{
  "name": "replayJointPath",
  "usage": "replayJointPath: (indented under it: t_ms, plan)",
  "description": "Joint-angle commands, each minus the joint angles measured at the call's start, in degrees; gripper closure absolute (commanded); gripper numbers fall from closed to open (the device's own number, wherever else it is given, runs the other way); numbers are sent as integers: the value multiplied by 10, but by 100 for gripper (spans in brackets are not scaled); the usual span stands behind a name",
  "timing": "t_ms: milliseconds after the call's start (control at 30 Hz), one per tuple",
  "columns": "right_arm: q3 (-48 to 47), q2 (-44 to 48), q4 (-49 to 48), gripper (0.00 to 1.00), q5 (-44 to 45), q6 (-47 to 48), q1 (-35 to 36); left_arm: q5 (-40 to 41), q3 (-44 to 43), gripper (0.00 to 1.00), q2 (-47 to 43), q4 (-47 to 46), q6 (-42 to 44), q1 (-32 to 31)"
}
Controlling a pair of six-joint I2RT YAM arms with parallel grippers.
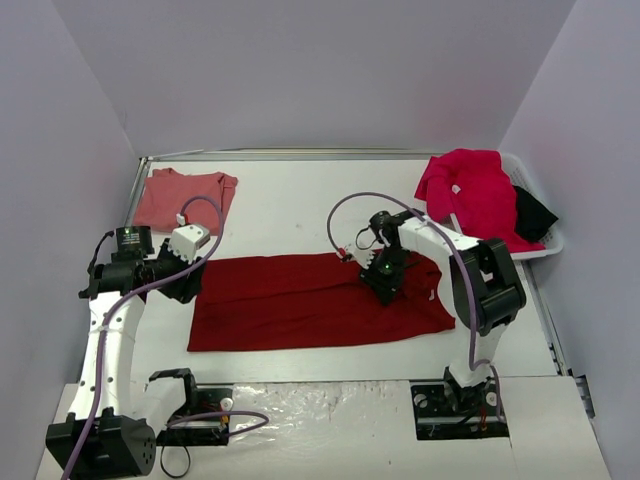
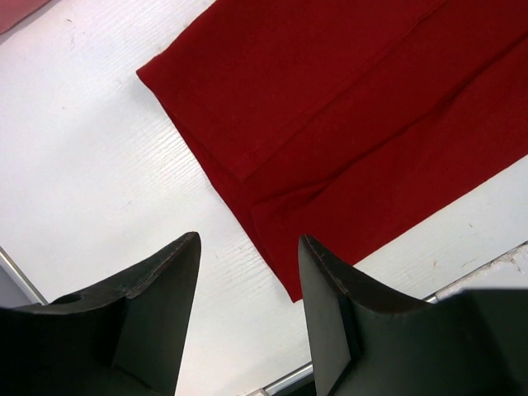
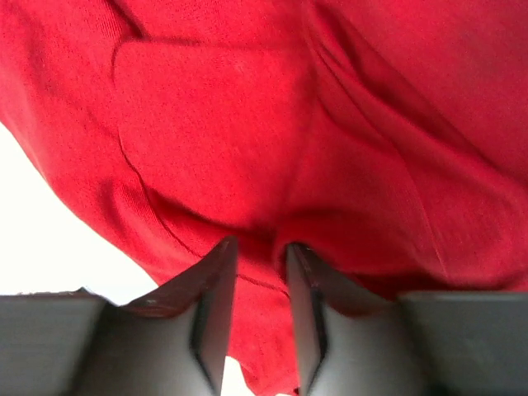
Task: Fold and stack the t-shirts
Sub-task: Fold the other side of the tshirt into a rectangle
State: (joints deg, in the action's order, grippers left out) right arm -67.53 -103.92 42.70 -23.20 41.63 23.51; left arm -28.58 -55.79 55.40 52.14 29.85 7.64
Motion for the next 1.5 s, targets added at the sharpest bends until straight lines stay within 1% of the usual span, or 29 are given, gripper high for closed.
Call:
replayJointPath:
  t_ms: [0,67,100,200,333,467,533,700,800,900,1033,1133,1267,1367,1467]
  plan:
    - [5,-22,12,70,24,-20,26,0,-5,50,1,-1,7,4]
    - [4,-26,9,66,23,-29,44,2,-5,50,2,-2,6,4]
    - [3,-29,8,65,22,-31,51,1,-5,50,4,-1,5,4]
    - [2,-31,4,64,26,-41,73,2,-5,50,8,-1,5,4]
    - [7,-30,1,64,31,-44,81,3,-5,50,7,-1,6,4]
    - [13,-7,6,63,39,-48,86,7,-2,50,3,-3,7,4]
    - [13,10,26,63,30,-43,86,10,-2,50,6,-2,7,4]
    - [11,47,63,59,-1,-19,88,12,-1,50,6,-3,7,4]
    - [-15,77,97,59,-32,-5,88,12,0,50,3,-4,7,4]
    - [-42,99,109,58,-37,1,87,12,0,50,1,-4,7,4]
    - [-81,96,106,56,-32,5,66,15,2,50,-2,-5,6,4]
    - [-112,79,96,55,-47,1,36,16,3,49,-6,-7,7,4]
    - [-126,43,109,54,-55,15,26,17,5,49,-8,-7,7,4]
    - [-119,33,80,54,-41,4,8,20,8,49,-8,-7,10,4]
    - [-116,27,37,54,-9,-11,-15,24,9,49,-4,-6,12,4]
